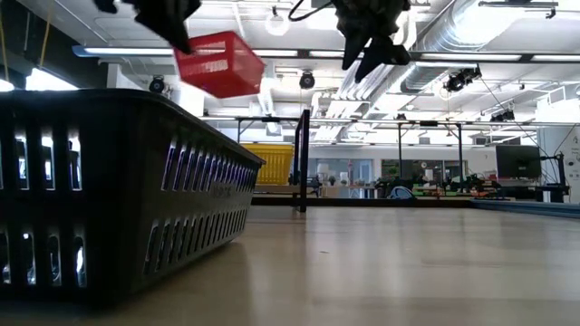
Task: Stack baskets on shelf by color
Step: Stack the red bin on top of the red bin
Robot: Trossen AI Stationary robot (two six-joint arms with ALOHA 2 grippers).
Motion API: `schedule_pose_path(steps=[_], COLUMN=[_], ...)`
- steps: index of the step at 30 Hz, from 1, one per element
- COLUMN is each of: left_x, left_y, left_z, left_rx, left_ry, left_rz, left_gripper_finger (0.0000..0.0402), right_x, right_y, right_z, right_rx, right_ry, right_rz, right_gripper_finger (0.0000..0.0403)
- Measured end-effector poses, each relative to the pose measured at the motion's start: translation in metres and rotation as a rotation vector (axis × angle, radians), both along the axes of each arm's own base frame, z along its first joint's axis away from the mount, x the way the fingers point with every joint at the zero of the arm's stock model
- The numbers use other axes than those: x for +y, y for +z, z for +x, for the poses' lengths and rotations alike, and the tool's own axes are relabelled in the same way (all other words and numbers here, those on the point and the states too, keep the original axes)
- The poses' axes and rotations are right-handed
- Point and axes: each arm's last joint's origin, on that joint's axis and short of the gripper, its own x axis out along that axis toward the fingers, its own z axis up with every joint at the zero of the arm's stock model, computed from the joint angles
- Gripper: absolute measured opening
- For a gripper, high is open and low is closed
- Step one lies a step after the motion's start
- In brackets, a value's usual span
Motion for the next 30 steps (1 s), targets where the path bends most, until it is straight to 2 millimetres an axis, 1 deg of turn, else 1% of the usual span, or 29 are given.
schedule_pose_path(steps=[7, 11, 14, 20, 26, 30], left_x=[0.007, 0.013, 0.017, 0.028, 0.04, 0.046], left_y=[-0.014, -0.022, -0.031, -0.051, -0.063, -0.066], left_z=[-0.038, -0.054, -0.063, -0.074, -0.082, -0.09], left_rx=[-0.024, -0.027, 0.005, 0.108, 0.169, 0.193], left_ry=[0.114, 0.185, 0.233, 0.309, 0.359, 0.367], left_rz=[0.032, 0.022, 0.016, 0.002, 0.011, 0.018], left_gripper_finger=[0.0, 0.0, 0.0, 0.0, 0.0, 0.0], right_x=[-0.012, -0.02, -0.026, -0.033, -0.035, -0.035], right_y=[0.001, 0.001, 0.001, 0.001, 0.001, 0.001], right_z=[-0.002, -0.005, -0.007, -0.01, -0.011, -0.011], right_rx=[-0.011, -0.012, -0.011, -0.01, -0.01, -0.01], right_ry=[-0.003, -0.01, -0.025, -0.037, -0.041, -0.038], right_rz=[-0.026, -0.041, -0.043, -0.05, -0.05, -0.051], right_gripper_finger=[0.0149, 0.0149, 0.0149, 0.0149, 0.0149, 0.0149])
